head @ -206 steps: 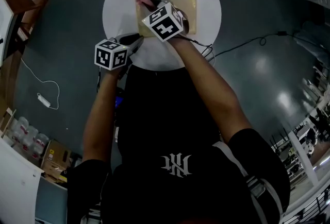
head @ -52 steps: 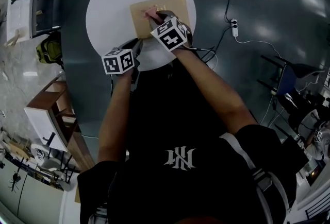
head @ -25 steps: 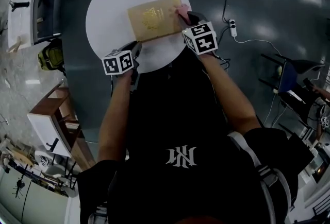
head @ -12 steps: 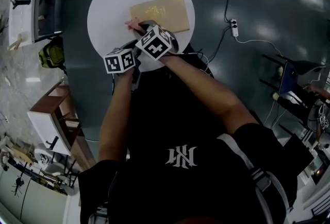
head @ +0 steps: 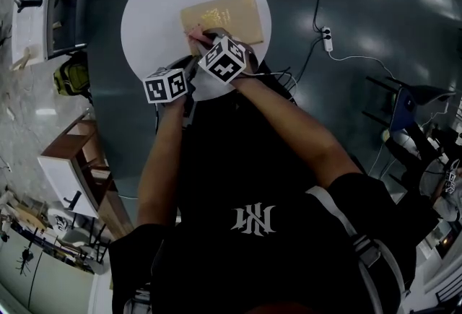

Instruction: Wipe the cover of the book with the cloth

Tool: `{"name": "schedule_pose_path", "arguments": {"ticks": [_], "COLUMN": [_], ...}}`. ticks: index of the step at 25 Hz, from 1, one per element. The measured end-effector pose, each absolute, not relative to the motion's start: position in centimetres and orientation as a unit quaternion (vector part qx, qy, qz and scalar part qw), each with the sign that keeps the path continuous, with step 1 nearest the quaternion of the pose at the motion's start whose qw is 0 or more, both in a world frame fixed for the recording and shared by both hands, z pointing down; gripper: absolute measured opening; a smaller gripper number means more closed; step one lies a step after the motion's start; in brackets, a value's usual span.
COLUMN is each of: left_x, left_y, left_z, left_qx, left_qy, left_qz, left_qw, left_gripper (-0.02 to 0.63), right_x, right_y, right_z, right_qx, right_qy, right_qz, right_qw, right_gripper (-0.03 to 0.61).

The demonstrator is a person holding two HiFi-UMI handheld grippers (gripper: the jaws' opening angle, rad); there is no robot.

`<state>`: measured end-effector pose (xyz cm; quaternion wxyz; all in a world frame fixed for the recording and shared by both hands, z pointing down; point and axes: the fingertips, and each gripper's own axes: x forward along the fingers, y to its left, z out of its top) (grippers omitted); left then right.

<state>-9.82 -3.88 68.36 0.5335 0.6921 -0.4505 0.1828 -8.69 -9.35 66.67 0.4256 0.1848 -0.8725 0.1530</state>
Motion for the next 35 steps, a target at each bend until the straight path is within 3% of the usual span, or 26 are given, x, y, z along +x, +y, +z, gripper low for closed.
{"name": "schedule_pose_path", "arguments": {"ticks": [27,32,35], "left_x": [-9.6,-9.6,-9.7], "left_y": [-3.8,-3.7,-3.8], "left_z": [68.3,68.4,68.4], "left_qx": [0.690,0.689,0.691], "left_qy": [-0.450,-0.451,-0.452], "left_qz": [0.191,0.192,0.196], "left_qw": [0.534,0.534,0.530], "left_gripper": [0.055,0.055,0.055], "right_x": [8.6,13.1,12.0], "right_y": [-15.2,-15.8,-15.2], "right_z": [66.5,67.3,65.3], "right_qx": [0.327,0.380,0.379], "right_qy": [-0.820,-0.774,-0.794], "right_qz": [0.194,0.224,0.216], "right_qw": [0.428,0.455,0.422], "right_gripper": [0.037,0.037,0.037]}}
